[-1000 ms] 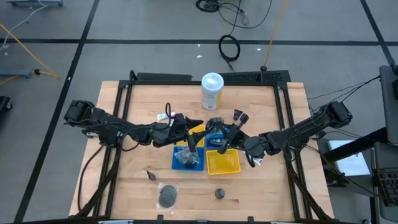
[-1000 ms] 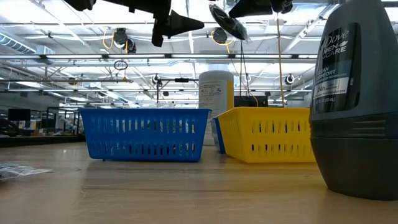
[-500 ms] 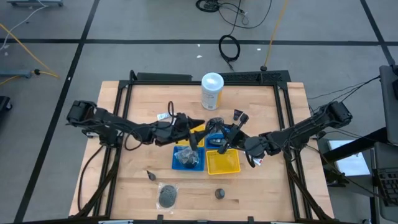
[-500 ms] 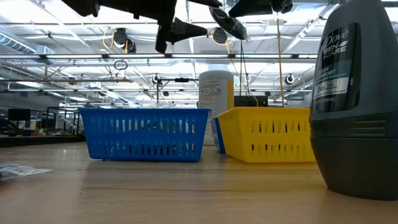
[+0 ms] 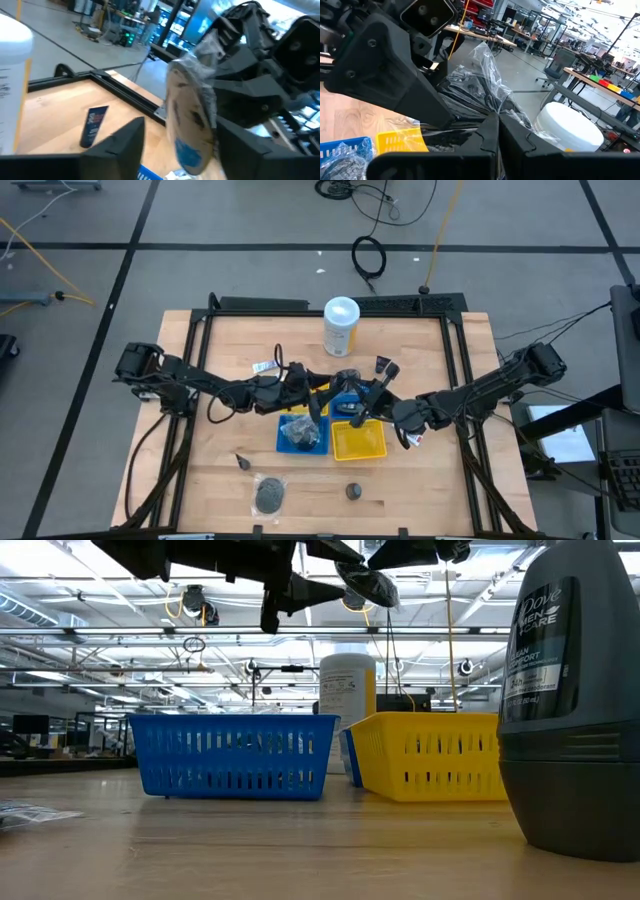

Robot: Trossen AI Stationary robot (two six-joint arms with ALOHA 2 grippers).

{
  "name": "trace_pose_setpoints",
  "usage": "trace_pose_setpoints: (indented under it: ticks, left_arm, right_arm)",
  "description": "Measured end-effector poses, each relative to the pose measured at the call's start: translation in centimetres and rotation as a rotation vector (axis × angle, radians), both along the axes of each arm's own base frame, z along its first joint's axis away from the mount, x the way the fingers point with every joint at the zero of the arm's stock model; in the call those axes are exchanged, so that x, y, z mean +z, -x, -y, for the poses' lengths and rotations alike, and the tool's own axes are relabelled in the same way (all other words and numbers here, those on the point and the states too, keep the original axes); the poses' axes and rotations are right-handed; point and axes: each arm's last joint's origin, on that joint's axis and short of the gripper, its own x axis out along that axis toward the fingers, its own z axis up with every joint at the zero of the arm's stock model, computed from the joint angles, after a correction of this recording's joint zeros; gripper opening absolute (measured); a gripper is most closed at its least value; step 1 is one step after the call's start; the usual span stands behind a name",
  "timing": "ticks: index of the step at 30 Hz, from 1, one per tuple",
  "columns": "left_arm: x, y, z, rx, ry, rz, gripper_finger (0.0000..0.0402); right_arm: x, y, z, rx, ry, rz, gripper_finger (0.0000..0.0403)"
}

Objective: Pick & Place Travel size toiletries
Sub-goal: Put the black hairbrush into the bottom blue bin

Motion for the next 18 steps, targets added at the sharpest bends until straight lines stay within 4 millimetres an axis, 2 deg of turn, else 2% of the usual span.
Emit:
trace_pose_setpoints:
  ticks: [6, 7, 12, 18]
  left_arm:
    - [-0.12, -0.03, 0.12, -0.044, -0.046, -0.023, 0.0034]
    - [-0.17, -0.02, 0.13, -0.048, -0.053, -0.028, 0.002]
    - [-0.47, -0.02, 0.06, -0.046, -0.054, -0.059, 0.0014]
    - [-0.83, 0.06, 0.07, -0.052, -0.059, -0.109, 0.0011]
  right_arm:
    - [-0.01, -0.1, -0.15, 0.058, -0.011, -0.002, 0.0]
    - [0.03, -0.1, -0.18, 0.074, -0.014, -0.002, 0.0]
    - [-0.15, -0.1, -0.21, 0.092, -0.009, -0.023, 0.0009]
    - [-0.17, -0.06, -0.33, 0.088, 0.026, -0.044, 0.0073]
